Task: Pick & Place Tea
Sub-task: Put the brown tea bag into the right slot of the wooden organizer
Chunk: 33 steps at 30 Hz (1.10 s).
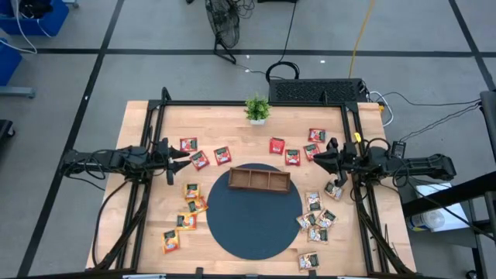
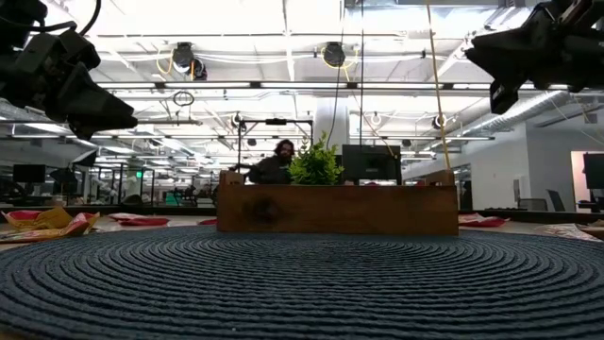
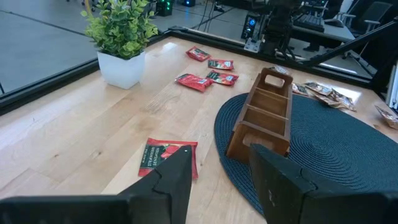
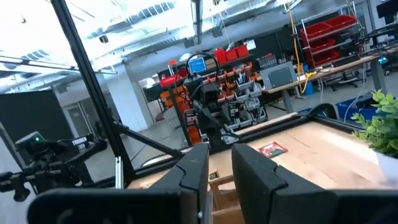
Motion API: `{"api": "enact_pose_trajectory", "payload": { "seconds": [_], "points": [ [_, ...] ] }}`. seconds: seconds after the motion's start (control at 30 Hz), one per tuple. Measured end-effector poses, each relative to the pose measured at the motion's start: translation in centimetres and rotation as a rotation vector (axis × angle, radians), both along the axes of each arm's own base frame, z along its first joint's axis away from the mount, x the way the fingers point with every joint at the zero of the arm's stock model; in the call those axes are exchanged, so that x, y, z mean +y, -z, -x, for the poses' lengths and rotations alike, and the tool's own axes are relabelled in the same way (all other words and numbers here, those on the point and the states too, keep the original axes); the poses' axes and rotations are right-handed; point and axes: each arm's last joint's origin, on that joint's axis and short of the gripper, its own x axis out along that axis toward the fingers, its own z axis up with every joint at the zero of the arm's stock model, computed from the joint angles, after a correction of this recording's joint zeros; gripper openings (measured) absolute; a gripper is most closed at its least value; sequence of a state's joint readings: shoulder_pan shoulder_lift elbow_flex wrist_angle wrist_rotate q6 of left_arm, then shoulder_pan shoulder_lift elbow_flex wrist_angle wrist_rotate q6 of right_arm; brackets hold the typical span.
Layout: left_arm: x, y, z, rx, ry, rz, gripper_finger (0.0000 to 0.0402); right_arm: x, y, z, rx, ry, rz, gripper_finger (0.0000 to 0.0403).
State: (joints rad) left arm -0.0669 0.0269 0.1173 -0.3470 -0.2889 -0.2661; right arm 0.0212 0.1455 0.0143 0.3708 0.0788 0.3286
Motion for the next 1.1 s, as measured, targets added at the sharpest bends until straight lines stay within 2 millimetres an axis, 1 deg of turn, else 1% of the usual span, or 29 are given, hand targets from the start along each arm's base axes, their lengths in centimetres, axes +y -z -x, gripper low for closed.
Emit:
{"api": "enact_pose_trajectory", "payload": {
  "seconds": [0.17, 0.3, 0.53, 0.8, 1.1],
  "points": [
    [0.0, 0.0, 0.0, -0.001, 0.0, 0.0, 0.0161, 0.0, 0.0, 0.0, -0.005, -0.002, -0.006, 0.0061],
    [0.0, 0.0, 0.0, -0.001, 0.0, 0.0, 0.0161, 0.0, -0.2, 0.0, -0.025, -0.015, -0.059, 0.0061],
    [0.0, 0.0, 0.0, -0.001, 0.0, 0.0, 0.0161, -0.1, -0.2, 0.1, -0.026, 0.014, -0.054, 0.0061],
    [0.0, 0.0, 0.0, 0.0, 0.0, 0.0, 0.0161, -0.1, 1.3, -0.2, 0.134, 0.026, -0.009, 0.0061],
    [0.0, 0.0, 0.0, -0.001, 0.0, 0.0, 0.0161, -0.1, 2.0, -0.2, 0.211, 0.025, -0.006, 0.0061]
  ]
}}
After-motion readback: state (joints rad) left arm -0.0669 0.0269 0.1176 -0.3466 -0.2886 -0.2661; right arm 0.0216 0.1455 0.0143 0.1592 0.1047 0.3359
